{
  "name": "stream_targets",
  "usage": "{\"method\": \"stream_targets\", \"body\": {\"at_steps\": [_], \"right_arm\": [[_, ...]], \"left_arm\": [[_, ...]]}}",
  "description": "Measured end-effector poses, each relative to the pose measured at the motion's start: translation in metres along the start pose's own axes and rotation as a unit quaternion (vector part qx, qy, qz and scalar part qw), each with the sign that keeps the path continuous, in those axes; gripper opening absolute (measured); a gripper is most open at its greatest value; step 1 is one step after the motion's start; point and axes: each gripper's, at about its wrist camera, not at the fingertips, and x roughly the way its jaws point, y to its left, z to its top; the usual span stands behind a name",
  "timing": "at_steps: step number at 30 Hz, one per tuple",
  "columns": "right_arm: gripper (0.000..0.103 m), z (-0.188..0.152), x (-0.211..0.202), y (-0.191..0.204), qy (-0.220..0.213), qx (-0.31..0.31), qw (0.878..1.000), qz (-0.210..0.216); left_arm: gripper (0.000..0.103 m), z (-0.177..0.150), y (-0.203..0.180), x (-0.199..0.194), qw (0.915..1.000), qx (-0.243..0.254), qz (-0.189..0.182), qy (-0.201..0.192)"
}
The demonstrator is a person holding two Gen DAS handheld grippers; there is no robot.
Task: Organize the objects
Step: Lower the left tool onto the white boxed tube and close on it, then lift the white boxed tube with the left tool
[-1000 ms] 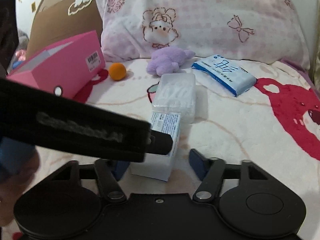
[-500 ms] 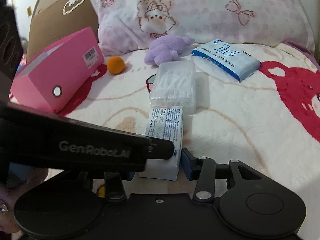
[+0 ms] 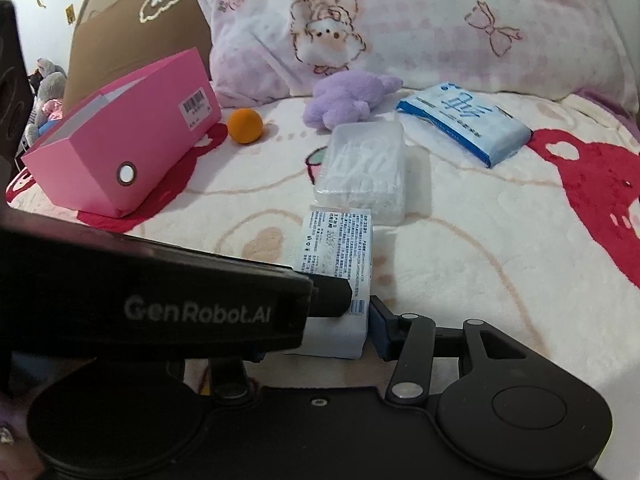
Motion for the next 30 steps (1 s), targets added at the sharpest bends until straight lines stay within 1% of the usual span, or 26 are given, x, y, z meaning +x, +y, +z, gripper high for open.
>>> {"method": "stream_targets", "body": {"at_steps": [3, 7, 12, 15, 17, 19, 27, 30], "right_arm": [[0.054, 0.000, -0.001, 0.001, 0.003, 0.000, 1.000, 0.005], [0.054, 0.000, -0.006, -0.001, 0.005, 0.011, 0.999, 0.030], [0.054, 0.000, -0.005, 0.004, 0.010, 0.001, 0.999, 0.037], [0.054, -0.001, -0.005, 0.007, 0.014, -0.001, 0.999, 0.050], [0.054, -0.002, -0.007, 0.009, 0.012, -0.005, 0.998, 0.058], [0.054, -0.002, -0.010, 0.013, 0.007, -0.013, 0.998, 0.060], [0.054, -0.003, -0.020, 0.020, 0.005, -0.007, 0.997, 0.081], [0.054, -0.003, -0.022, 0.021, 0.005, -0.004, 0.997, 0.083]], "left_arm": [[0.029, -0.003, 0.002, -0.003, 1.0000, -0.003, -0.002, -0.002], [0.030, -0.006, 0.004, -0.009, 1.0000, -0.007, -0.001, -0.002], [0.030, -0.007, 0.009, -0.014, 0.9999, -0.011, -0.002, 0.006], [0.030, -0.006, 0.010, -0.017, 0.9996, -0.003, 0.012, 0.025], [0.030, -0.005, 0.010, -0.021, 0.9994, -0.005, 0.017, 0.030], [0.030, -0.006, 0.010, -0.025, 0.9994, 0.000, 0.018, 0.028], [0.030, -0.011, 0.003, -0.044, 0.9985, 0.025, 0.040, 0.029], [0.030, -0.011, 0.003, -0.048, 0.9986, 0.024, 0.035, 0.030]]}}
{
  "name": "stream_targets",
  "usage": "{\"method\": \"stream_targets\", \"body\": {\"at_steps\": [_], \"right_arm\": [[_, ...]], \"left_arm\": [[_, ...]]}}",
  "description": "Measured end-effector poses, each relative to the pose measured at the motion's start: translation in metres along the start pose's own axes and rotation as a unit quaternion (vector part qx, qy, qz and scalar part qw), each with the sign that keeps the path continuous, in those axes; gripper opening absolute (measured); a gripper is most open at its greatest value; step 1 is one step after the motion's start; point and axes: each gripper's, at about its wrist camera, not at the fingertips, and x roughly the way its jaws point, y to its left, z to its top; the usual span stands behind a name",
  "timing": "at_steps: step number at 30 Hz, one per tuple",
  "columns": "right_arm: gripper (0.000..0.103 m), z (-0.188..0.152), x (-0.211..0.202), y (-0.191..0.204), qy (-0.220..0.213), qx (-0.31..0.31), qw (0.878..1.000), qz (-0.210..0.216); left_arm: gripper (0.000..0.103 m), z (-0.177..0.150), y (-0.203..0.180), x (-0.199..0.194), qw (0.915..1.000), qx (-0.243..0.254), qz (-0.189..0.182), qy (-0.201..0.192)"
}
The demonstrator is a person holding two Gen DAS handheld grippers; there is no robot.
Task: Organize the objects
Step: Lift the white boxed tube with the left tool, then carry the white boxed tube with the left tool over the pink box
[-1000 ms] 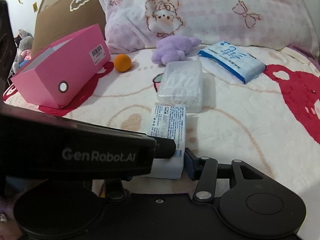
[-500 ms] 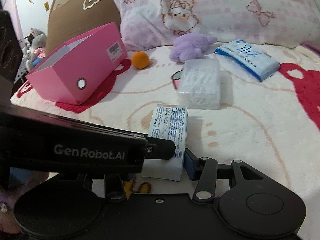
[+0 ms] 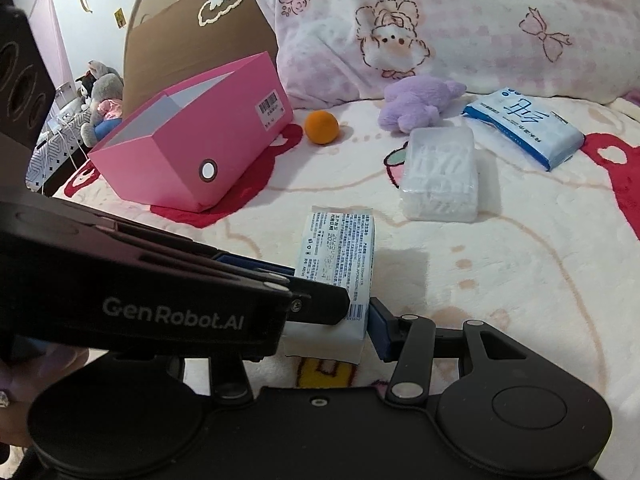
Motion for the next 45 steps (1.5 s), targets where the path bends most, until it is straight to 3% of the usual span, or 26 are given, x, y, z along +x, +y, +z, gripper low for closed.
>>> {"method": "stream_targets", "body": {"at_steps": [6, 9, 12, 23, 36, 45], "right_arm": [[0.063, 0.000, -0.005, 0.004, 0.012, 0.012, 1.000, 0.016], [0.063, -0.001, -0.005, 0.011, 0.020, -0.001, 1.000, 0.014], [0.063, -0.001, -0.006, 0.013, 0.022, 0.006, 0.999, 0.022], [0.050, -0.006, -0.015, 0.039, 0.007, -0.035, 0.999, -0.023], [0.049, 0.011, -0.035, 0.076, -0.010, -0.024, 0.999, -0.037], [0.048, 0.027, -0.030, 0.111, -0.005, -0.003, 0.999, -0.047]], "left_arm": [[0.030, -0.002, 0.007, -0.006, 0.9995, -0.020, -0.019, 0.016], [0.030, -0.002, 0.016, -0.008, 0.9973, -0.057, -0.034, 0.031], [0.030, -0.005, 0.020, -0.012, 0.9971, -0.063, -0.035, 0.027], [0.030, -0.011, 0.021, -0.032, 0.9987, -0.039, -0.031, 0.006], [0.030, -0.007, 0.038, -0.075, 0.9983, -0.019, -0.054, -0.003], [0.031, 0.005, 0.053, -0.102, 0.9997, 0.012, -0.023, 0.007]]}}
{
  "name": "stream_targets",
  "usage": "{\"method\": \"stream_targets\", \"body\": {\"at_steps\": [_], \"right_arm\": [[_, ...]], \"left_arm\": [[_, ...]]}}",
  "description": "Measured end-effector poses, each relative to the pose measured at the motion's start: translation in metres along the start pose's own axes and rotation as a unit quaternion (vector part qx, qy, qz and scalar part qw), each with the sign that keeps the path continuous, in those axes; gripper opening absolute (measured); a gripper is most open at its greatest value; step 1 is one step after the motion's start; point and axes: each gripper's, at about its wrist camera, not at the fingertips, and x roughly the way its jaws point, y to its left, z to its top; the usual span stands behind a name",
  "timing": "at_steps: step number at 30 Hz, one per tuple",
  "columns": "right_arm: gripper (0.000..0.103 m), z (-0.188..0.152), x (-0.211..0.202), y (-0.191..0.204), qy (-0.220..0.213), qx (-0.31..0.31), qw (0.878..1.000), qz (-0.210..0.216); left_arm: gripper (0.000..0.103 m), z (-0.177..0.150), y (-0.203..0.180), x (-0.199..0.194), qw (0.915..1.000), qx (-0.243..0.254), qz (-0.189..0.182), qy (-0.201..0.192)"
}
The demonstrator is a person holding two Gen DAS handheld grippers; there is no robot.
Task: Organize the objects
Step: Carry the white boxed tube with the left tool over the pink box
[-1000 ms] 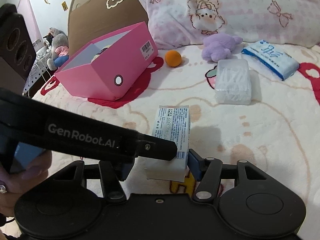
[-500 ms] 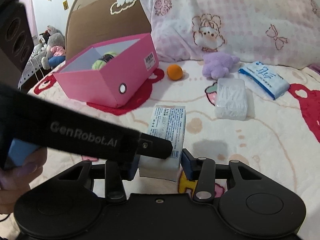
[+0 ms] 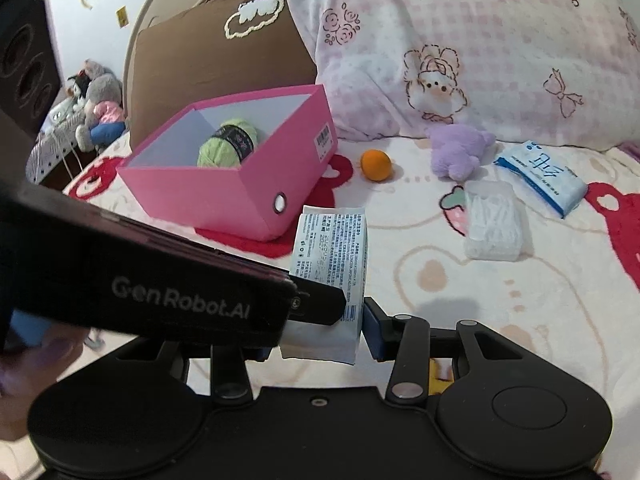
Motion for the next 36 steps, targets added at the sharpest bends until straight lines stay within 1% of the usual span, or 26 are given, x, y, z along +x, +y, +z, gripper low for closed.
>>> {"method": "stream_targets", "body": {"at_steps": [5, 10, 12, 15, 17, 22, 28, 30, 32, 33, 36], "right_arm": [[0.048, 0.012, 0.002, 0.021, 0.005, 0.001, 1.000, 0.009], [0.048, 0.018, -0.002, 0.040, 0.027, -0.007, 1.000, 0.013], [0.048, 0.020, -0.005, 0.047, 0.036, -0.005, 0.999, 0.017], [0.048, 0.025, -0.011, 0.059, 0.040, -0.014, 0.999, 0.017], [0.048, 0.029, -0.014, 0.068, 0.045, -0.017, 0.999, 0.018], [0.048, 0.038, -0.016, 0.093, 0.046, -0.031, 0.998, 0.030], [0.048, 0.065, -0.013, 0.118, 0.023, -0.025, 0.997, 0.071], [0.048, 0.077, -0.012, 0.123, 0.021, -0.016, 0.996, 0.082], [0.048, 0.086, -0.014, 0.126, 0.024, -0.004, 0.995, 0.094], [0.048, 0.090, -0.016, 0.127, 0.020, 0.000, 0.995, 0.100], [0.048, 0.099, -0.019, 0.132, 0.005, -0.006, 0.994, 0.105]], "left_arm": [[0.030, 0.007, 0.020, -0.021, 0.9999, -0.006, 0.003, 0.010], [0.030, 0.005, 0.038, -0.034, 0.9988, -0.034, -0.017, 0.031], [0.030, 0.004, 0.042, -0.043, 0.9987, -0.032, -0.022, 0.035], [0.030, 0.001, 0.045, -0.055, 0.9990, -0.020, -0.025, 0.032], [0.030, 0.000, 0.049, -0.064, 0.9989, -0.021, -0.026, 0.031], [0.030, 0.004, 0.070, -0.087, 0.9984, -0.037, -0.018, 0.038], [0.030, 0.029, 0.089, -0.122, 0.9990, -0.023, 0.014, 0.037], [0.030, 0.040, 0.094, -0.131, 0.9988, -0.019, 0.019, 0.040], [0.030, 0.047, 0.094, -0.141, 0.9988, -0.004, 0.024, 0.042], [0.030, 0.050, 0.093, -0.147, 0.9989, 0.008, 0.028, 0.037], [0.030, 0.060, 0.095, -0.156, 0.9991, 0.016, 0.030, 0.027]]}}
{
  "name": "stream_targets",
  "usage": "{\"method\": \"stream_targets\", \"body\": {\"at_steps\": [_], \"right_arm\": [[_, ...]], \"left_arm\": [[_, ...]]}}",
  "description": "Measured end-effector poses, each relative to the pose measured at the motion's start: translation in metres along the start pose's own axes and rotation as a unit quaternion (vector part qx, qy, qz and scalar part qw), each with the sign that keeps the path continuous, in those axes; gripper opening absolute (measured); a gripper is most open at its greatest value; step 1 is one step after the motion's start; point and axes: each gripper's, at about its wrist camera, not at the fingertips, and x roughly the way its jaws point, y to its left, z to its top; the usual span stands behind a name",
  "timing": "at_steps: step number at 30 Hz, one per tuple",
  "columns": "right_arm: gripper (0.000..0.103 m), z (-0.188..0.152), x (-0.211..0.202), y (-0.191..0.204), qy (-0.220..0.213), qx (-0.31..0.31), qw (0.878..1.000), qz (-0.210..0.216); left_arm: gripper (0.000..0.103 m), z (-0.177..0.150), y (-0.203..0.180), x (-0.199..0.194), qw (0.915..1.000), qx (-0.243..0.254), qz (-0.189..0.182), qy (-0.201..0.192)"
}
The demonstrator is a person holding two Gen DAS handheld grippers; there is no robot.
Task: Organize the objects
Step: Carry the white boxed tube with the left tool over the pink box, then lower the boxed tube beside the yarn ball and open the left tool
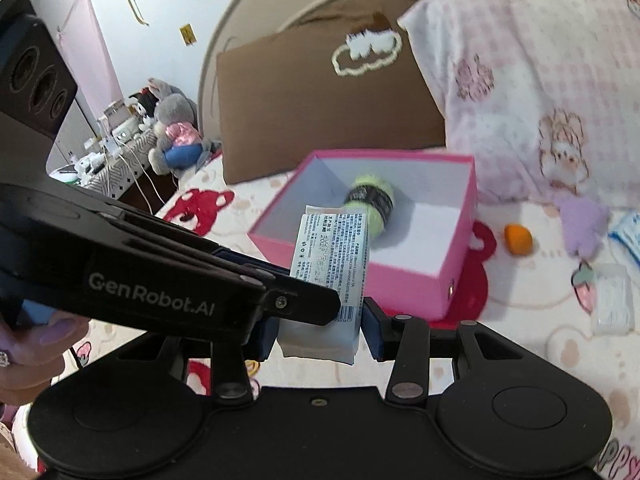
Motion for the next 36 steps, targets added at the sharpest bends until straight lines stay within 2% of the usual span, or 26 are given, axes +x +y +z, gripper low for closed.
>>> {"method": "stream_targets", "body": {"at_steps": [6, 11, 16, 17, 21, 24, 32, 34, 36], "right_arm": [[0.048, 0.025, 0.019, -0.008, -0.007, 0.000, 1.000, -0.010], [0.048, 0.051, 0.056, -0.023, 0.016, 0.010, 1.000, -0.017], [0.048, 0.074, 0.101, -0.041, 0.060, 0.036, 0.997, -0.017], [0.048, 0.078, 0.109, -0.044, 0.066, 0.035, 0.997, -0.018], [0.048, 0.093, 0.146, -0.061, 0.103, 0.056, 0.993, -0.009], [0.048, 0.103, 0.173, -0.064, 0.121, 0.042, 0.991, -0.026], [0.048, 0.113, 0.231, -0.076, 0.157, 0.032, 0.986, -0.049], [0.048, 0.112, 0.245, -0.082, 0.171, 0.046, 0.983, -0.051], [0.048, 0.111, 0.254, -0.091, 0.171, 0.073, 0.981, -0.048]], "left_arm": [[0.030, 0.017, 0.019, 0.009, 0.9990, -0.014, -0.006, -0.043], [0.029, 0.042, 0.047, 0.038, 0.9981, -0.041, -0.015, -0.045], [0.029, 0.073, 0.082, 0.077, 0.9965, -0.076, -0.033, -0.005], [0.029, 0.078, 0.087, 0.084, 0.9972, -0.067, -0.034, -0.003], [0.029, 0.094, 0.108, 0.111, 0.9963, -0.081, -0.025, 0.010], [0.028, 0.104, 0.125, 0.134, 0.9957, -0.088, -0.027, 0.012], [0.029, 0.113, 0.179, 0.191, 0.9910, -0.122, -0.047, 0.028], [0.029, 0.118, 0.191, 0.207, 0.9895, -0.124, -0.050, 0.056], [0.029, 0.125, 0.194, 0.217, 0.9905, -0.116, -0.040, 0.062]]}}
